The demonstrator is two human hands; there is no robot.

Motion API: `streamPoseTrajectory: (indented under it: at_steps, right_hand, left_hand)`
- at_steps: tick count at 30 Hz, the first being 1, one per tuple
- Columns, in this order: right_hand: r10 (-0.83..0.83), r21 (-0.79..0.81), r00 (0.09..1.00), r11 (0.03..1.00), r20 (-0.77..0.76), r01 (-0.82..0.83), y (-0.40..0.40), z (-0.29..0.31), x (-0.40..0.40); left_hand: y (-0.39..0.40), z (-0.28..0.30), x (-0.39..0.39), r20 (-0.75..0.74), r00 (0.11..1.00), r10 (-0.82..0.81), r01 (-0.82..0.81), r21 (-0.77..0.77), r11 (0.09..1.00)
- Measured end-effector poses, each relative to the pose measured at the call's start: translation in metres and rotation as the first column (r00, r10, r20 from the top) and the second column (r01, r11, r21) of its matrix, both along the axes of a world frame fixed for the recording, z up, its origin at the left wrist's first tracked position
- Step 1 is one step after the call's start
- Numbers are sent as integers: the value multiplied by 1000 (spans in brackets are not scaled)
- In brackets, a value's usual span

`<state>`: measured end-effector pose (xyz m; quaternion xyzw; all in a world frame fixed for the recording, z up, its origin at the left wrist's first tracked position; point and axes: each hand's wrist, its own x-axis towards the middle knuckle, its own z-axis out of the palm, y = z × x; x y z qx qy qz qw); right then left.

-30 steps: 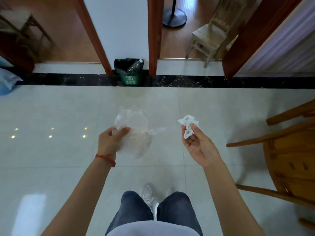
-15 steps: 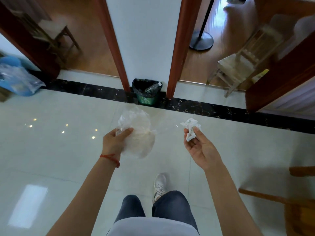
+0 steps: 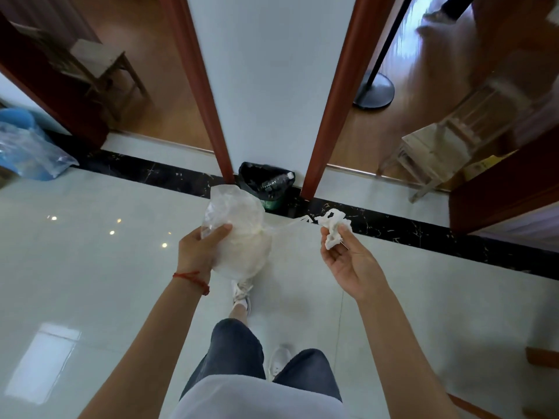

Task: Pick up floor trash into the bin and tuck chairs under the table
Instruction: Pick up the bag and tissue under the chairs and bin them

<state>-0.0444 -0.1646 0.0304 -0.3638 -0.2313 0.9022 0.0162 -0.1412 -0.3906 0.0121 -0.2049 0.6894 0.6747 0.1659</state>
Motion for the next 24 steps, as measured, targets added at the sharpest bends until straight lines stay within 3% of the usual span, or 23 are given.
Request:
streamPoseTrajectory:
  at_steps: [14, 24]
  right_hand:
    - [-111, 15, 990, 994, 85, 110, 10, -20, -207]
    - [-129, 8, 979, 992, 161, 130, 26, -62, -283]
  left_hand:
    - [18, -30, -222, 101, 991, -91, 94, -23, 995]
    - [35, -82, -296, 168, 981, -100, 110, -48, 993]
